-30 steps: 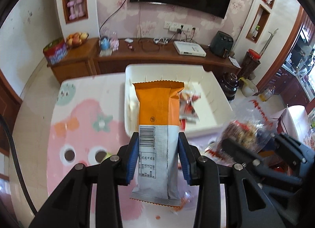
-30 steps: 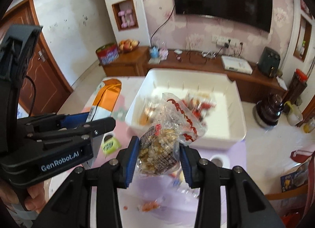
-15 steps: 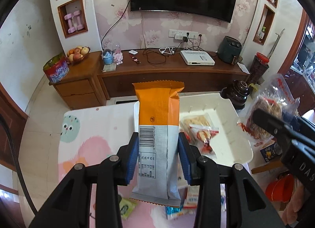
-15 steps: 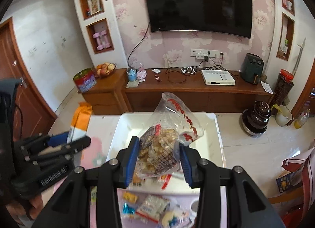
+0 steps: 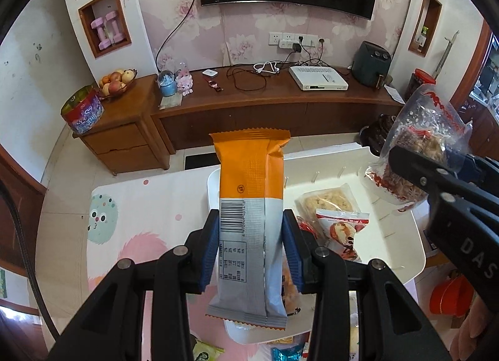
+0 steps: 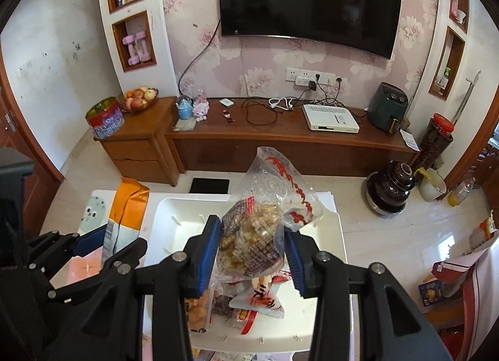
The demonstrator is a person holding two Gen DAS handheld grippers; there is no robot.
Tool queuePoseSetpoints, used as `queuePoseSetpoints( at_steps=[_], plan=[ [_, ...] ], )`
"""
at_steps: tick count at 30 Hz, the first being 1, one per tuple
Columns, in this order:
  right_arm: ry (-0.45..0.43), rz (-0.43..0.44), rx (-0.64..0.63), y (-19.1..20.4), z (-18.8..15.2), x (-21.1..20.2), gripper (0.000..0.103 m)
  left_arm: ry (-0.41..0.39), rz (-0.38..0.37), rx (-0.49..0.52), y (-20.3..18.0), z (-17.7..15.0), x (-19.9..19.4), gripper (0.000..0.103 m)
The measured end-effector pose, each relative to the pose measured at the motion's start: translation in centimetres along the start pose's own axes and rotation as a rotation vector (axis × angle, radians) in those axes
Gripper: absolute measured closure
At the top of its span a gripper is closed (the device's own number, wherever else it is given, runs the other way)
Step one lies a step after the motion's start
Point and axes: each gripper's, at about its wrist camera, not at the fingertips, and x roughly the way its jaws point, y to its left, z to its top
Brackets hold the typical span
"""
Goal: Organize snacks
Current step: 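Carry the bar and nut bag into the white tray and release both, then withdraw both grippers from the tray toward the snacks on the table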
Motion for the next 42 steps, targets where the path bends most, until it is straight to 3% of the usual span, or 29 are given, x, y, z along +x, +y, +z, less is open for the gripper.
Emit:
queuePoseSetpoints(
  at_steps=[6, 8, 9, 10, 16, 25, 42],
  plan=[
    [0.037, -0.005, -0.013, 0.5, -0.1, 1.4, 0.06, 0.002, 0.005, 0.019, -0.5, -0.3, 0.9, 0.062],
    [0.051, 0.007, -0.027, 0.7, 0.0, 1.7, 0.06, 0.002, 0.003, 0.015, -0.5, -0.5, 0.9, 0.038],
    [0.052, 0.004, -0.032, 0.8, 0.0, 1.8, 0.059, -0.003, 0.006, 0.011, -0.5, -0.6, 0.9, 0.018],
    [0.051, -0.001, -0.038, 1.0, -0.1, 1.7, 0.059, -0.019, 0.009, 0.007, -0.4, -0.8, 0.8, 0.011],
    [0.04, -0.01, -0.048, 1.4, -0.8, 0.9, 0.053, -0.006, 0.012, 0.001, 0.1, -1.9, 0.7, 0.011],
    [0.044, 0.02, -0.029, 1.3, -1.7, -0.8, 0.053, -0.012, 0.024, -0.032, 0.9, -3.4, -1.2, 0.011],
    [0.021, 0.055, -0.031, 0.3, -5.1, -7.1, 0.053, -0.105, 0.015, -0.028, -0.9, -7.4, -9.1, 0.011]
  ],
)
